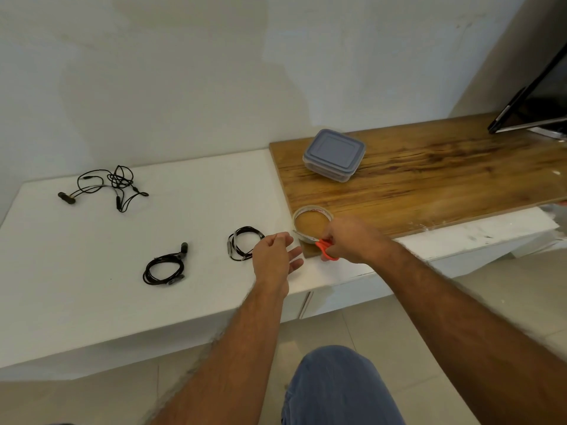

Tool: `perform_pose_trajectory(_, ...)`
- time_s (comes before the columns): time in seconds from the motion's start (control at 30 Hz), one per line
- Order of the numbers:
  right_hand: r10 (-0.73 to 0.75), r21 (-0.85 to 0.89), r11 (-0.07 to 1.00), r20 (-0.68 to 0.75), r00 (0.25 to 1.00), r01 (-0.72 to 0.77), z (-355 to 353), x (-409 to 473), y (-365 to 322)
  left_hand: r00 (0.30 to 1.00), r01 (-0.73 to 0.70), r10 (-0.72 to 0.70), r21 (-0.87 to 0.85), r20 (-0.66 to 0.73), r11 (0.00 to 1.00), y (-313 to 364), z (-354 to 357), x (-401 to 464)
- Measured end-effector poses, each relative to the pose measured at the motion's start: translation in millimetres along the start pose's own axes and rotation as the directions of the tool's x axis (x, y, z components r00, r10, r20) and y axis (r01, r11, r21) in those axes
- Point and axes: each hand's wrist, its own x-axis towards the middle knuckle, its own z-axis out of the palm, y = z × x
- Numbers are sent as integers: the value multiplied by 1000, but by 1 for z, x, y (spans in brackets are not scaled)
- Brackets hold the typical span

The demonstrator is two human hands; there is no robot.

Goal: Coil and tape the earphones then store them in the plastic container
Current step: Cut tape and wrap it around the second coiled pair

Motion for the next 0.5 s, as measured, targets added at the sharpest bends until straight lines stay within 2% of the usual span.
perform_pose_trajectory(0.5,-3,-242,970,19,1000,8,-18,7,-8,999,21,-20,-18,50,1000,2,3,-1)
